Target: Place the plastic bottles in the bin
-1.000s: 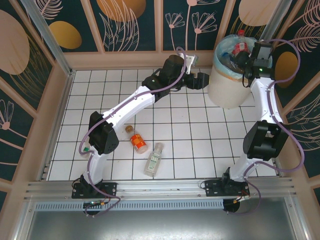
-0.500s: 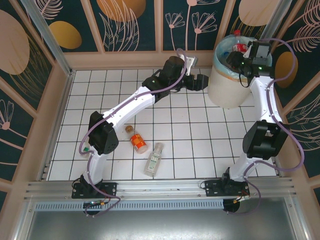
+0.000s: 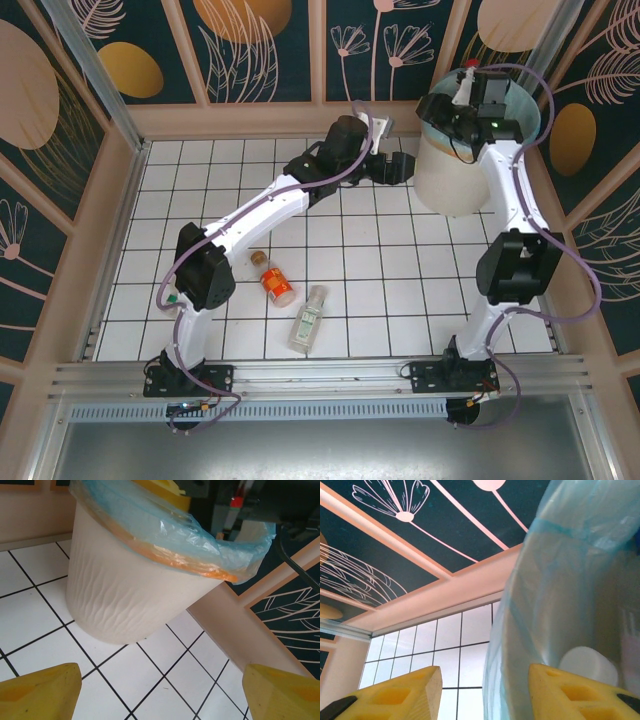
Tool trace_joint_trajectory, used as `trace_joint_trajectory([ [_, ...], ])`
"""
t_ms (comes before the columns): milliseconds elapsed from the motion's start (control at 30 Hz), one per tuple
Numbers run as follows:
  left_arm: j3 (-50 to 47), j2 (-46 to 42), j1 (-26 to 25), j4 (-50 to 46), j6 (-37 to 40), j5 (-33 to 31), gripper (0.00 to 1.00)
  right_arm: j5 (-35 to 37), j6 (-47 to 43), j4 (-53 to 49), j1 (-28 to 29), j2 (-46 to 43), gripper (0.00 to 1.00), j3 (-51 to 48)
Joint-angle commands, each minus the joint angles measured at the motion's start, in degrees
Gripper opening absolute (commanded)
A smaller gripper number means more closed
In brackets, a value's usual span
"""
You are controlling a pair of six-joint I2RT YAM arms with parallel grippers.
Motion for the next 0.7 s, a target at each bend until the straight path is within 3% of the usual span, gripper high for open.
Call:
trace_joint_trajectory([
  [0, -1.3, -3.2, 0.0, 1.1, 1.3, -1.3, 0.84, -2.5, 1.2, -2.6, 2.1, 2.9, 0.49, 4.7],
  [200, -2.4, -4.5, 0.0, 1.2, 1.8, -2.2, 0.84, -2.0, 0.8, -5.4, 4.5, 8.7, 0.50, 13.3],
  [567, -5.2, -6.8, 0.7, 1.6, 2.9, -4.7, 0.84, -1.9, 3.2, -2.9, 6.3, 12.4, 0.50, 20.3],
  [667, -6.2, -7.9, 0.9, 1.7, 2.9, -5.2, 0.84, 3.5, 1.1, -8.5, 7.1, 14.4, 0.52, 28.1],
])
